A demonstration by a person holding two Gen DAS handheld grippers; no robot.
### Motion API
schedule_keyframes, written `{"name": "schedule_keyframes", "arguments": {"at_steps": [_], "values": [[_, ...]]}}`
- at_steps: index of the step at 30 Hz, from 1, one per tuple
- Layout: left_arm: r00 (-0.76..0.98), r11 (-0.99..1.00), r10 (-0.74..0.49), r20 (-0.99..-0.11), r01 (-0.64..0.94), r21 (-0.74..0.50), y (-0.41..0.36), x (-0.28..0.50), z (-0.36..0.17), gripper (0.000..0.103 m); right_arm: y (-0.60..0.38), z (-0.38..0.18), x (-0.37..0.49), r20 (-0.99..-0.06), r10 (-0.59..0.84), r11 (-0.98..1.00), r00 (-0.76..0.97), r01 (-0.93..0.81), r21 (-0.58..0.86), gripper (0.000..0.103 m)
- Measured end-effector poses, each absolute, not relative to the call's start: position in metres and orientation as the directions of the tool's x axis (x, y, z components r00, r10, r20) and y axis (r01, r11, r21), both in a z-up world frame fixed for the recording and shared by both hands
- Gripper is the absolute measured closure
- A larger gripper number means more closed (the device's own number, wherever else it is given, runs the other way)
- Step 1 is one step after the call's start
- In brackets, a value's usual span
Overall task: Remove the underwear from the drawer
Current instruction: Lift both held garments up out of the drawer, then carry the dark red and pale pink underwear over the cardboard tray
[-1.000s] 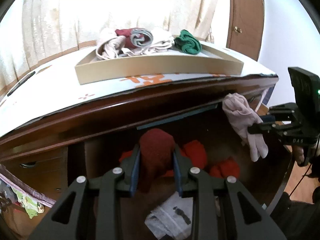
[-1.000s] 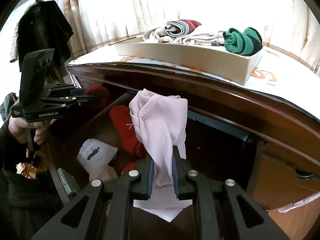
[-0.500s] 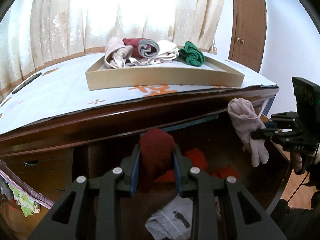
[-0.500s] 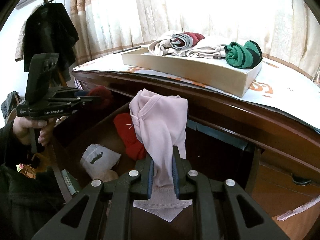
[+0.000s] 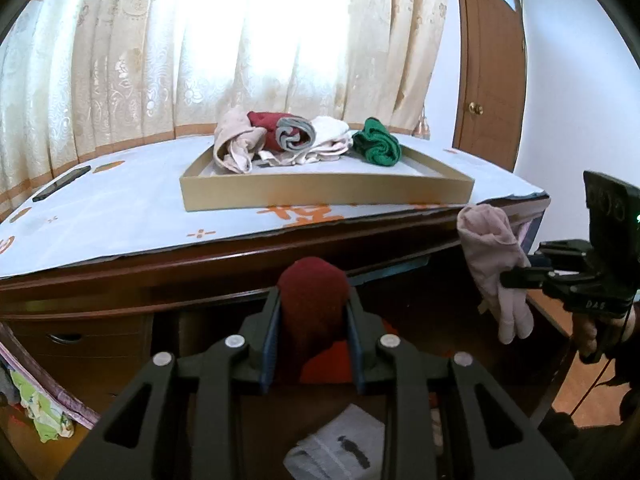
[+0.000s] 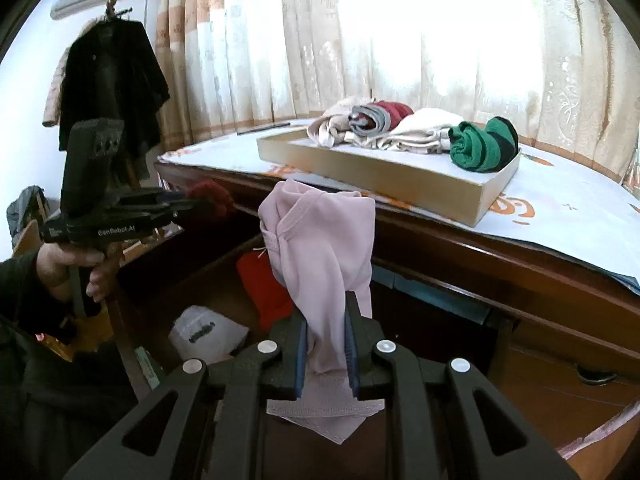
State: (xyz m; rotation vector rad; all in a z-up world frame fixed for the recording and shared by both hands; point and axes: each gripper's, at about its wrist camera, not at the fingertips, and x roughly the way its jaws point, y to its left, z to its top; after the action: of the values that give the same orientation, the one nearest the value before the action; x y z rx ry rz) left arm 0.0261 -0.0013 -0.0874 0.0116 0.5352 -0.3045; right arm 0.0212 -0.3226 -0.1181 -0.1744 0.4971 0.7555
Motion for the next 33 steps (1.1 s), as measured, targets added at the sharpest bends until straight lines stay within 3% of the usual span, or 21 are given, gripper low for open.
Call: {"name": "schedule_keyframes", "arguments": {"at_steps": [20,33], "values": [[0.853,0.955,-0.287,-0.435,0.292,-0.057,-0.008,0.022,-0.063,0.076,-0.329,-0.111,0.014,-0.439,0.64,0.714,0.631,-0.699,0.035,0.085],[0.865,0.937,-0.32,-0.386,0.35,0.009,-0.03,0.044,-0.02,0.076,-0.327,-0.062,0.02,-0.382,0.669,0.704,0.638,-0.709,0.049,0.085]]}}
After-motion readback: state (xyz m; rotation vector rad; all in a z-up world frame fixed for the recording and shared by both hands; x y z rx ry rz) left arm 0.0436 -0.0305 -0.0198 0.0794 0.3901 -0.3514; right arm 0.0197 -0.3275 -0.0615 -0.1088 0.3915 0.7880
